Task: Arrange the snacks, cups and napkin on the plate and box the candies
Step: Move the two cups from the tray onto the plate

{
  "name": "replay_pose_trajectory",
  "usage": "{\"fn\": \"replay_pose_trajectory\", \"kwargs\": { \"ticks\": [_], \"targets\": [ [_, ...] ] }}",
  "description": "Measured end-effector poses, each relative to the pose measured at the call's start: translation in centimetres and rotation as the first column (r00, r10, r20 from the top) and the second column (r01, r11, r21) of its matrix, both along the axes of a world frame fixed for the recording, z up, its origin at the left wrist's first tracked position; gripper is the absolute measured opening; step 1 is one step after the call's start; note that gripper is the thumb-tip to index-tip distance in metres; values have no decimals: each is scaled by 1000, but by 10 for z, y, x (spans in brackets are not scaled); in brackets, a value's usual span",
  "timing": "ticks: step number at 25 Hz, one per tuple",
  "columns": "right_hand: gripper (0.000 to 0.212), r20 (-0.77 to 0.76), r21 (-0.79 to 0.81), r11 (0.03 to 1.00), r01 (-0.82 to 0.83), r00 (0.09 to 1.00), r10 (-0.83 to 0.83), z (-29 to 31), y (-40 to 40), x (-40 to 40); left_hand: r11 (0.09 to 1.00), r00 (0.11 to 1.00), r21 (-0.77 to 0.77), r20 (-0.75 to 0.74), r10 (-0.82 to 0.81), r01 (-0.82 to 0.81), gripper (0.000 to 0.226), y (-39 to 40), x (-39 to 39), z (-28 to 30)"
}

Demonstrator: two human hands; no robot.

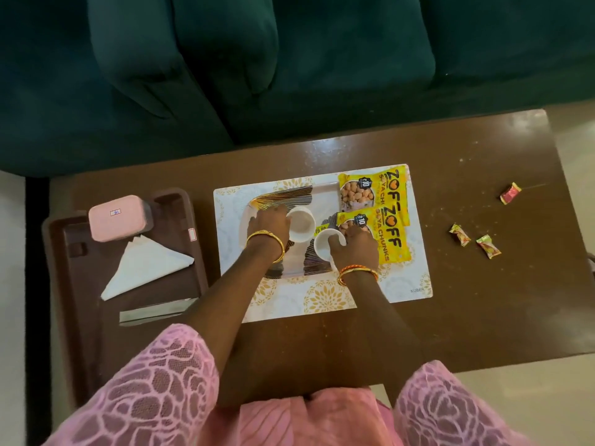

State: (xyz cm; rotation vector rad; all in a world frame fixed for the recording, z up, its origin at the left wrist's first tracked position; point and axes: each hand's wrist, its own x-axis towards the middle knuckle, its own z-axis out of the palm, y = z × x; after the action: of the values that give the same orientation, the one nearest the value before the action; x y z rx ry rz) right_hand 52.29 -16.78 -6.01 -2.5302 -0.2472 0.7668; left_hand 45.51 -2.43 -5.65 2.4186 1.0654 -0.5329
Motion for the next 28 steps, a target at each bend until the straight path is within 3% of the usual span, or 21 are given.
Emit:
{"fn": "replay_pose_trajectory", "kwargs": {
  "ticks": [2, 4, 8, 10, 12, 15, 17, 20, 24, 28],
  "targets": [
    [45, 1, 153, 985, -80, 997, 81, 13, 14, 13, 960, 964, 99, -79, -255, 262, 28, 5, 15, 8],
    [48, -57, 180, 965, -191, 977, 204, 20, 32, 28, 895, 902, 128, -126, -413, 428, 29, 8, 33, 14],
    [25, 1, 18, 958, -286, 958, 286, 10, 53, 55, 877, 882, 95, -47, -469, 471, 30, 13, 61, 18],
    [23, 20, -48, 964, -263, 964, 264, -1, 53, 64, 964, 954, 45, 137, -265, 261, 34, 11, 66, 16],
    [25, 18, -83, 967, -241, 970, 243, -10, 51, 66, 997, 976, -63, 209, 66, -53, 45, 2, 56, 11],
    [24, 13, -56, 978, -202, 979, 203, -19, 48, 62, 920, 946, -234, -7, 323, -316, 45, -30, 19, -5],
    [22, -8, -35, 989, -143, 990, 143, -21, 49, 59, 839, 910, -365, -66, 409, -404, 37, -53, -1, -12],
    [21, -28, -33, 996, -80, 996, 79, -24, 48, 54, 721, 818, -479, 10, 575, -501, 34, -70, -9, -17],
    [19, -25, -20, 999, -26, 999, 25, -25, 46, 48, 740, 835, -502, 60, 546, -448, 36, -88, -16, -19],
    [23, 29, -23, 999, -47, 998, 47, -25, 45, 48, 708, 768, -498, 123, 629, -500, 32, -89, -3, -22]
  ]
}}
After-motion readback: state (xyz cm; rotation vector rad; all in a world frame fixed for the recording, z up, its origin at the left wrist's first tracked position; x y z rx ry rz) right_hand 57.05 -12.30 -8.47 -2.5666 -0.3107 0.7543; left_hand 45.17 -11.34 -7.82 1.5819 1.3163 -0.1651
